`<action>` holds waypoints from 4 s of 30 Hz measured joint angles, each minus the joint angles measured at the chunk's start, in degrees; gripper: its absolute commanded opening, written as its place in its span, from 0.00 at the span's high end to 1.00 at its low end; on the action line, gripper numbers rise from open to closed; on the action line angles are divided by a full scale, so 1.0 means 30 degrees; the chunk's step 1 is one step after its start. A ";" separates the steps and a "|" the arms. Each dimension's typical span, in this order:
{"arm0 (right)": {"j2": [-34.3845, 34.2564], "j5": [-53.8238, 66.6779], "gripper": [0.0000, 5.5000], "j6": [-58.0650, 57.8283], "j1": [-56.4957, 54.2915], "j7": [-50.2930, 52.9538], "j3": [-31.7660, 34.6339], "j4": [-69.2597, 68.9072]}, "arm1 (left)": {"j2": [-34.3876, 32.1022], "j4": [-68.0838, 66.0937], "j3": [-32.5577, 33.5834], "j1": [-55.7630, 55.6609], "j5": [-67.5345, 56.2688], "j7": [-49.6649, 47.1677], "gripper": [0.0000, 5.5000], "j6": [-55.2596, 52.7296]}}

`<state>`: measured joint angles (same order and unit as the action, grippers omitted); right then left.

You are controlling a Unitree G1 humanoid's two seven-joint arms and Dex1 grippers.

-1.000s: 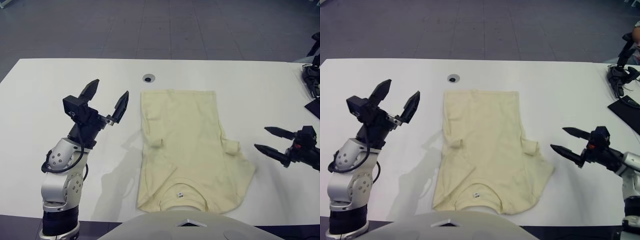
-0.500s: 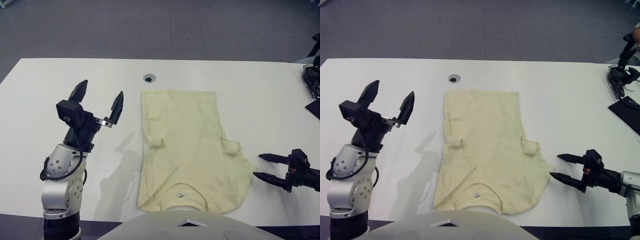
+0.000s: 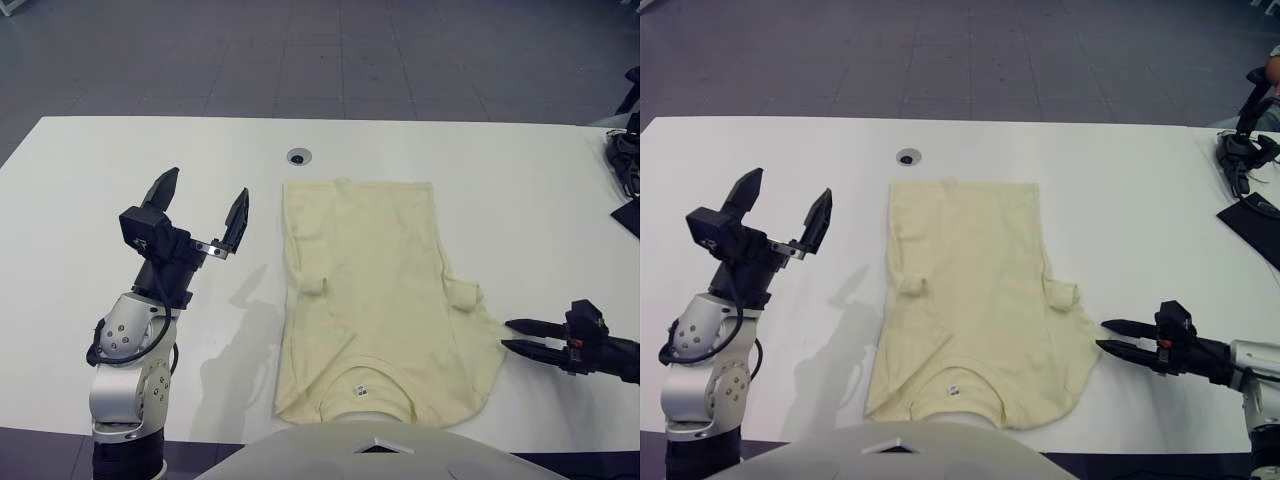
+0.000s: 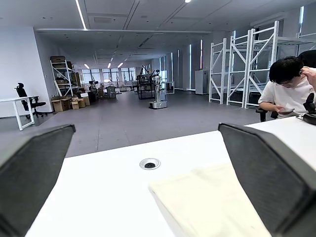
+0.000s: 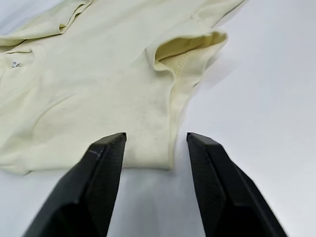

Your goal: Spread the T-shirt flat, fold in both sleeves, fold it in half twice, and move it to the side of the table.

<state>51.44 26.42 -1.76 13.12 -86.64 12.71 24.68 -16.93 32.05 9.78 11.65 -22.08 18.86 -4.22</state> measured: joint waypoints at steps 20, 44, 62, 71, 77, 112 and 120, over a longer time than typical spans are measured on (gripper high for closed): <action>0.0005 -0.0030 1.00 -0.0025 -0.0664 -0.0276 -0.0116 -0.0308 | 0.0123 -0.0541 -0.0055 0.0171 -0.0015 0.0282 0.02 0.0085; -0.1803 -0.0090 1.00 -0.0108 -0.1978 0.0659 -0.3515 -0.9116 | 0.0229 -0.1436 -0.1182 0.0812 0.0668 0.1304 0.02 0.1125; -0.2108 0.1420 0.52 -0.2127 -0.1962 0.0537 -0.3938 -0.9402 | 0.0113 -0.2227 -0.1459 0.0780 0.0948 0.2024 0.02 0.1884; -0.2606 0.0702 0.28 0.5370 -0.1195 0.1660 0.0842 -0.7126 | -0.7901 -0.3671 -0.1049 0.4242 1.2793 0.4560 0.02 1.0202; -0.1863 -0.2555 0.09 0.9556 0.2760 0.2134 0.1090 -0.8724 | -1.0993 -0.3795 -0.1168 0.6080 1.7819 0.4182 0.02 1.5670; 0.1232 -1.1301 0.20 2.0737 0.2598 1.0927 -0.4823 -0.8052 | -1.1231 -0.5086 -0.4287 0.6521 2.3351 -0.1553 0.51 2.1286; 0.4632 -0.9651 0.26 1.6767 0.5419 1.0345 -0.5254 -1.0762 | -1.1232 -0.5380 -0.4986 0.6585 2.3354 -0.1486 0.76 2.1021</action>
<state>65.34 -2.53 48.54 29.37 -55.60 -3.06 -7.61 -50.63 15.91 -5.18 31.41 47.98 14.41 58.84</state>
